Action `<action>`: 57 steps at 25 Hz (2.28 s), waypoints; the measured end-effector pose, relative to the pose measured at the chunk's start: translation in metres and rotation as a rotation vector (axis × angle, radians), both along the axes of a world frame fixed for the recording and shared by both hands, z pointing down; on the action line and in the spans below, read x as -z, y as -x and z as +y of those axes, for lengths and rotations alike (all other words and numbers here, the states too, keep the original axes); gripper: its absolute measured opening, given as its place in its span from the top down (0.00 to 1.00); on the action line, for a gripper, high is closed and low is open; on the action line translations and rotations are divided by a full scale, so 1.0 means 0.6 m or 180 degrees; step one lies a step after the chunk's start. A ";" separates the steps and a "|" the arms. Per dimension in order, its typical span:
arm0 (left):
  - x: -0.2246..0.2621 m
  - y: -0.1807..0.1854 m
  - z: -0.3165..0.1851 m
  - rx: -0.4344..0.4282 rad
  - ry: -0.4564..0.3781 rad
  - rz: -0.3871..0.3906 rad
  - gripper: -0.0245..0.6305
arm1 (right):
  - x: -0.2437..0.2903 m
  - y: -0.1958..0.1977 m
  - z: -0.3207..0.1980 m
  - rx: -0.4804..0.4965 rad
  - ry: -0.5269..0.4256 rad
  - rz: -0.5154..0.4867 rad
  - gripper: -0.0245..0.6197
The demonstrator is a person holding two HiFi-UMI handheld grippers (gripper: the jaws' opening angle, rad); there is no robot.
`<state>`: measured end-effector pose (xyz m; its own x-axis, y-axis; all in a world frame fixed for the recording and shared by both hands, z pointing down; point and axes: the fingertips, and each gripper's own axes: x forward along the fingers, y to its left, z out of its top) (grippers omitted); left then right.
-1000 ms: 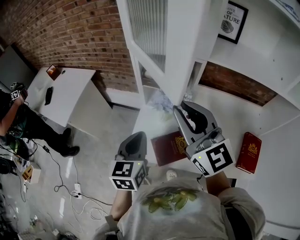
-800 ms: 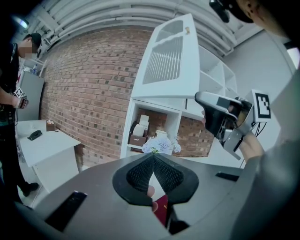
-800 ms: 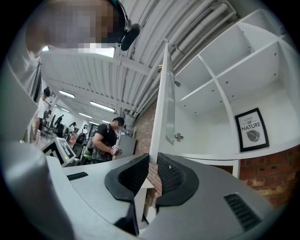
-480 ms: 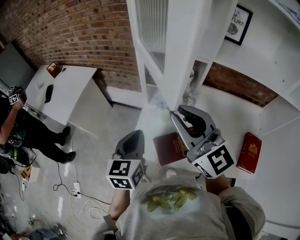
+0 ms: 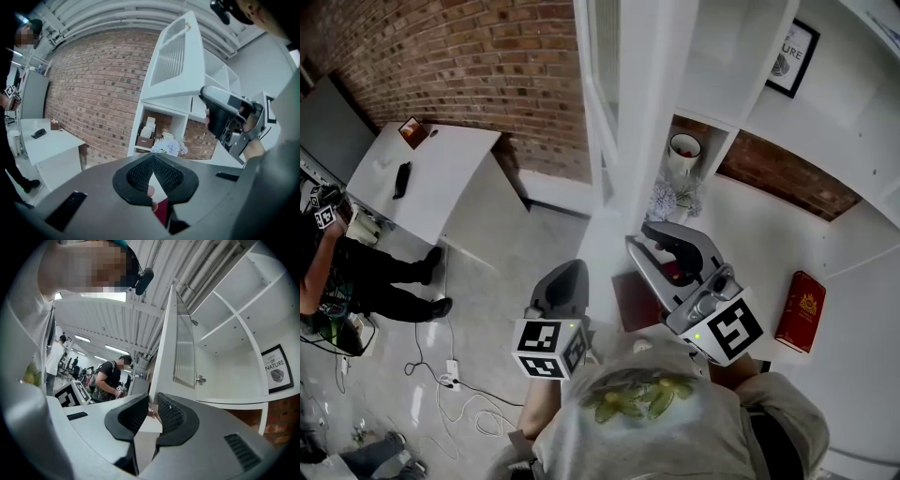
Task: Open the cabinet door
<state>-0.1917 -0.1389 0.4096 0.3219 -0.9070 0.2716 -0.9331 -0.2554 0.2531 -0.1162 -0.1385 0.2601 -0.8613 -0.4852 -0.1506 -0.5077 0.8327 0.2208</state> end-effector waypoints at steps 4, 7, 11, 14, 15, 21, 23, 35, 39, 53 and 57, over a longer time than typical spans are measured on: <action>-0.002 0.016 0.003 0.0061 0.0003 0.0013 0.95 | 0.000 0.014 0.003 0.0046 0.0018 -0.0009 0.85; -0.003 0.027 0.006 0.0105 0.0001 0.0011 0.95 | 0.000 0.025 0.006 0.0115 0.0038 -0.0014 0.85; -0.006 0.038 0.010 0.0124 0.0033 0.0016 0.95 | -0.002 0.042 0.009 0.0149 0.0057 -0.0012 0.85; -0.006 0.049 0.010 0.0156 0.0016 0.0009 0.95 | 0.001 0.054 0.011 0.0222 0.0056 -0.0035 0.85; -0.006 0.053 0.010 0.0164 0.0017 0.0006 0.95 | 0.002 0.059 0.012 0.0239 0.0069 -0.0049 0.85; -0.006 0.077 0.011 0.0199 0.0019 -0.0013 0.95 | 0.001 0.082 0.015 0.0261 0.0063 -0.0054 0.85; -0.005 0.085 0.011 0.0210 0.0016 -0.0010 0.95 | -0.002 0.090 0.016 0.0248 0.0141 -0.0044 0.85; -0.010 0.103 0.006 0.0134 0.0000 0.0000 0.95 | -0.003 0.121 0.018 0.0218 0.0169 -0.0043 0.85; -0.008 0.110 0.005 0.0120 -0.0006 -0.0003 0.95 | -0.006 0.129 0.019 0.0188 0.0227 -0.0022 0.85; -0.013 0.143 0.004 0.0099 0.0007 -0.0017 0.95 | -0.009 0.164 0.018 0.0126 0.0227 -0.0050 0.85; -0.012 0.148 0.004 0.0085 0.0009 -0.0001 0.95 | -0.006 0.176 0.017 0.0123 0.0230 -0.0087 0.85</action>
<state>-0.2807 -0.1364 0.4170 0.2975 -0.9145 0.2743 -0.9397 -0.2296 0.2536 -0.2219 -0.1283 0.2640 -0.8756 -0.4622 -0.1402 -0.4800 0.8651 0.1457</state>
